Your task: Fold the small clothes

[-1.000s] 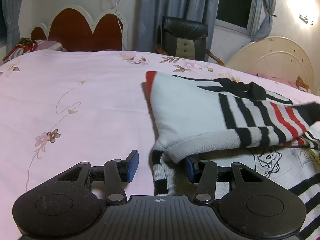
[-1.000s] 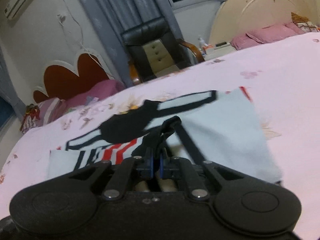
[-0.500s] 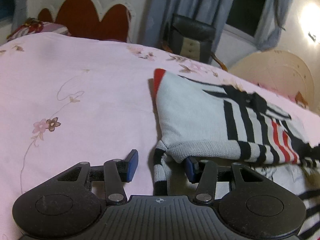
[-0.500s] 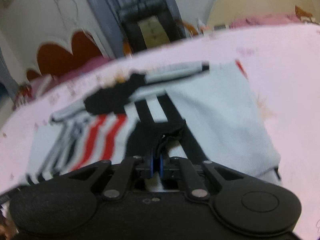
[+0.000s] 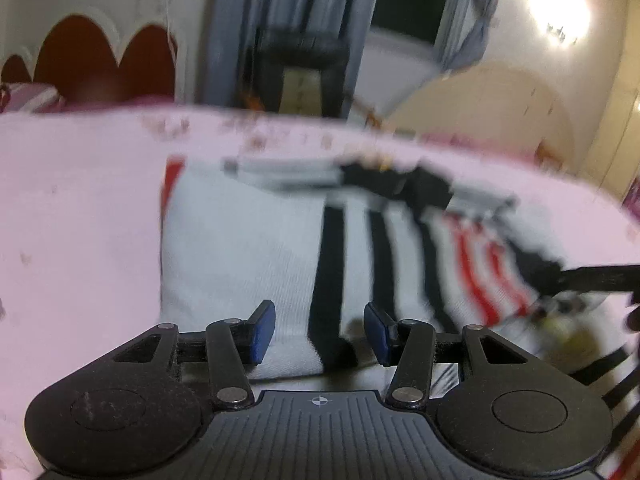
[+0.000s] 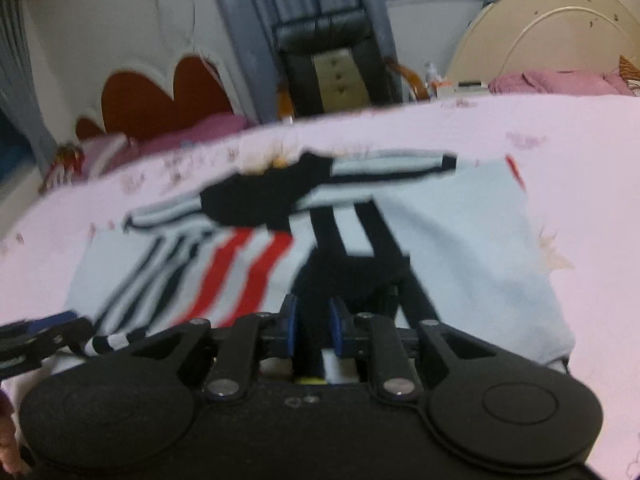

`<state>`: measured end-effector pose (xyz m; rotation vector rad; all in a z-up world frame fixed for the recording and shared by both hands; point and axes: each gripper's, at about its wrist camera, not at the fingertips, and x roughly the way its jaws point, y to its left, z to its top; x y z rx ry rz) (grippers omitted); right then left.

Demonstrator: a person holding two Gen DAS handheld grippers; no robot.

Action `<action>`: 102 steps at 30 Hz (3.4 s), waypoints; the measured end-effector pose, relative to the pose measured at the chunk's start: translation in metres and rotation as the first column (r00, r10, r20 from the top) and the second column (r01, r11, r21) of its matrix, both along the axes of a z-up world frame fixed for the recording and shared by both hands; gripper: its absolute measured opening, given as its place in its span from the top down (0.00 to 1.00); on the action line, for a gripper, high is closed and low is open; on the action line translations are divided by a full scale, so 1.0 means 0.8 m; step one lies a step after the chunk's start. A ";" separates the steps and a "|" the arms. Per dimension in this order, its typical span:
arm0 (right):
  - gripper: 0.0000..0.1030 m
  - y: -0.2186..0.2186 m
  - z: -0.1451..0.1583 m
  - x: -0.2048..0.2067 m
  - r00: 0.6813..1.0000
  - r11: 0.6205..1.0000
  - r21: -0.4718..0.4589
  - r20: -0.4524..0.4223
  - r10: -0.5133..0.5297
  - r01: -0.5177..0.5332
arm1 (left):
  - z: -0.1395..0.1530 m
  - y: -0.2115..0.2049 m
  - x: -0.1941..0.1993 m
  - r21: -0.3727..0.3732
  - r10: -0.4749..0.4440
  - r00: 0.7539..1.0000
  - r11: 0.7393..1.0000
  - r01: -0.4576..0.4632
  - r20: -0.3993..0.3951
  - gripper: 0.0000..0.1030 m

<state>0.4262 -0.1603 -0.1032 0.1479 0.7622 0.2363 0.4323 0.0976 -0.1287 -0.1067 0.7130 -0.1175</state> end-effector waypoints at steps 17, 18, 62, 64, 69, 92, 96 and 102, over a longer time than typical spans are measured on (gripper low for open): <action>0.80 0.020 -0.004 0.058 0.999 1.000 0.010 0.026 0.027 -0.027 | 0.009 0.055 0.134 0.131 0.022 1.000 0.991 -0.024 0.022 0.48; 0.82 0.025 -0.007 0.065 0.999 1.000 -0.002 0.025 0.030 -0.030 | 0.007 0.062 0.138 0.118 0.028 0.999 0.993 -0.032 0.031 0.38; 0.85 0.010 -0.003 -0.003 1.000 0.994 -0.113 0.022 0.007 -0.005 | 0.005 0.001 0.013 0.177 -0.052 0.998 0.983 0.043 0.048 0.33; 0.84 0.011 0.002 -0.005 1.000 0.992 -0.124 0.018 -0.007 0.009 | 0.010 0.002 0.009 0.179 -0.043 0.997 0.983 0.032 0.056 0.33; 0.84 0.003 -0.006 -0.010 0.999 0.992 -0.120 0.016 -0.039 0.040 | 0.004 0.006 0.004 0.202 -0.057 0.998 0.978 0.051 0.025 0.33; 0.58 -0.122 0.028 -0.210 0.987 0.980 0.122 -0.040 -0.153 0.156 | 0.017 0.092 -0.235 -0.129 0.124 0.985 0.982 -0.140 -0.123 0.44; 0.58 -0.165 0.020 -0.255 0.985 0.968 0.188 -0.074 -0.156 0.167 | 0.002 0.095 -0.278 -0.317 0.139 0.973 0.929 -0.192 -0.183 0.44; 0.58 -0.214 -0.010 -0.316 0.976 0.927 0.329 -0.177 -0.124 0.178 | -0.018 0.077 -0.323 -0.480 0.088 0.961 0.852 -0.210 -0.264 0.44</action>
